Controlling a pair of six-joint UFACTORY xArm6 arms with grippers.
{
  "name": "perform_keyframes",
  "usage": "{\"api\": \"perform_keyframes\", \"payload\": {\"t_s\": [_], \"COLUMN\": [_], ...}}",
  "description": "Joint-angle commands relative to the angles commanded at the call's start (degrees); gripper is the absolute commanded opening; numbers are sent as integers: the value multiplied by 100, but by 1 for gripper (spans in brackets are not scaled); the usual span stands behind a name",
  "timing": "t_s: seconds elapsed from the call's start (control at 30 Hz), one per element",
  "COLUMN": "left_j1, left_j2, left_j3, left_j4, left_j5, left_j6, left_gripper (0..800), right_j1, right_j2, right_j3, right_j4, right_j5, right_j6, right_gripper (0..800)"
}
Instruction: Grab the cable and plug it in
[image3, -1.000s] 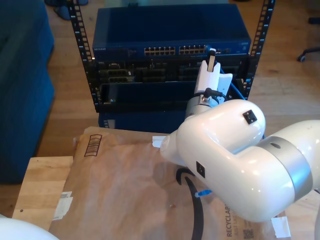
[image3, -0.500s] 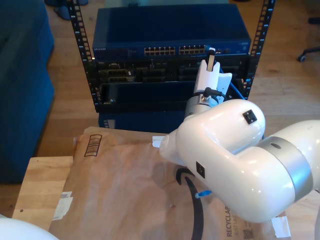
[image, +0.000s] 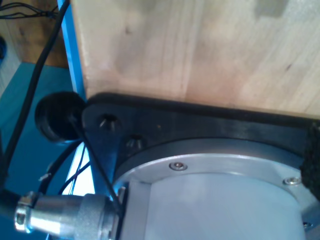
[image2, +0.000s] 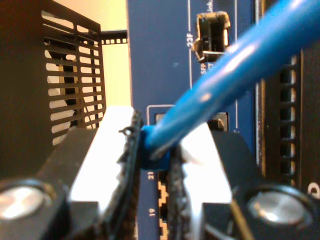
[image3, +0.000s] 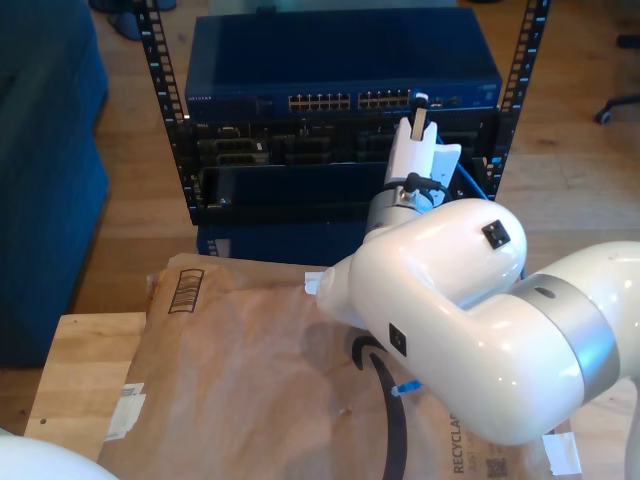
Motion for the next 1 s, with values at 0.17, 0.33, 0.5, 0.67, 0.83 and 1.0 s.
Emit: {"api": "perform_keyframes", "payload": {"t_s": [0.17, 0.33, 0.5, 0.67, 0.83, 1.0], "left_j1": [0, 0, 0, 0, 0, 0], "left_j2": [0, 0, 0, 0, 0, 0], "left_j3": [0, 0, 0, 0, 0, 0], "left_j4": [0, 0, 0, 0, 0, 0], "left_j5": [0, 0, 0, 0, 0, 0], "left_j6": [0, 0, 0, 0, 0, 0], "left_gripper": [800, 800, 800, 800, 800, 800], "right_j1": [0, -9, -9, 26, 105, 105], "right_j2": [97, 53, -229, -1029, -1723, -2734], "right_j3": [-237, -167, 281, 1582, 2365, 3270], "right_j4": [-79, -132, -141, -88, -325, -1029], "right_j5": [79, 79, 70, 62, 281, 1495], "right_j6": [0, 0, 9, 44, 44, 9], "right_gripper": [0, 115, 328, 350, 421, 617]}}
